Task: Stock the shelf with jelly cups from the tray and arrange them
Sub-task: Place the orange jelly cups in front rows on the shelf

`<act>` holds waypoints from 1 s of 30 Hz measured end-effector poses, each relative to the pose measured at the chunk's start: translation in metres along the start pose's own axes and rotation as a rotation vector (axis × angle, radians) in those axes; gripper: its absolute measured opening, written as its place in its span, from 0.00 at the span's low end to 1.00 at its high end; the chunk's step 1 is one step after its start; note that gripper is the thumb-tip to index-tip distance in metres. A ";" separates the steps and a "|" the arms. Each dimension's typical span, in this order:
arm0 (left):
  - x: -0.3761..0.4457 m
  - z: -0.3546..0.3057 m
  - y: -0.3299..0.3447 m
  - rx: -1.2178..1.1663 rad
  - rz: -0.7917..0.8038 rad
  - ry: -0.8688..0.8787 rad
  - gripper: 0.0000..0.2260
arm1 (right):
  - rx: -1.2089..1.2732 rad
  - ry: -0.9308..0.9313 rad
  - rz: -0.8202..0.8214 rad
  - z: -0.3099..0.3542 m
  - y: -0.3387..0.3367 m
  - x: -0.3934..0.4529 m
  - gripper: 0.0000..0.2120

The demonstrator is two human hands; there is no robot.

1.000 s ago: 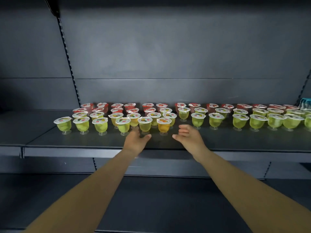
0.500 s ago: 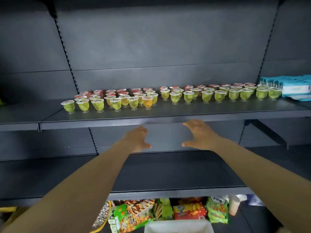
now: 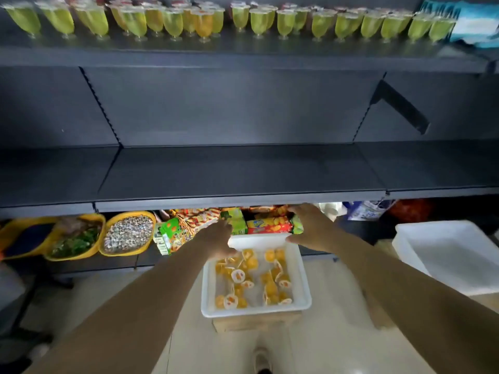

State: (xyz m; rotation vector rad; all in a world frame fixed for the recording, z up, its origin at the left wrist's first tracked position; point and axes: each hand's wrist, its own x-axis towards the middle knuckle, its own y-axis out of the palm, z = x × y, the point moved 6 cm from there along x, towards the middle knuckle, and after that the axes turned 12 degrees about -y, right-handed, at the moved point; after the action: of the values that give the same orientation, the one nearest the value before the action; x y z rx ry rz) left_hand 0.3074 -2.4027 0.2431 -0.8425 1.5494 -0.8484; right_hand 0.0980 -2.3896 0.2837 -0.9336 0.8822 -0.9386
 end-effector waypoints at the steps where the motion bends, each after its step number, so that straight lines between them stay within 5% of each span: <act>1: 0.008 0.000 0.020 -0.005 0.033 -0.008 0.29 | 0.035 0.019 0.039 -0.010 0.020 0.002 0.37; 9: 0.090 0.009 0.171 -0.191 0.274 -0.168 0.29 | 0.262 0.113 0.229 -0.095 0.174 0.038 0.30; 20: 0.217 0.041 0.348 -0.553 0.396 -0.574 0.30 | 0.563 0.335 0.419 -0.194 0.383 0.105 0.27; 30: 0.280 0.054 0.424 -0.692 0.471 -0.697 0.26 | 0.547 0.358 0.447 -0.206 0.460 0.118 0.16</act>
State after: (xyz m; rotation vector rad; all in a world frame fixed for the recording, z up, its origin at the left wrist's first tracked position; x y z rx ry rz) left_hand 0.2979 -2.4443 -0.2666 -1.0443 1.3020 0.3442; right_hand 0.0689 -2.4157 -0.2329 -0.0875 1.0080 -0.8968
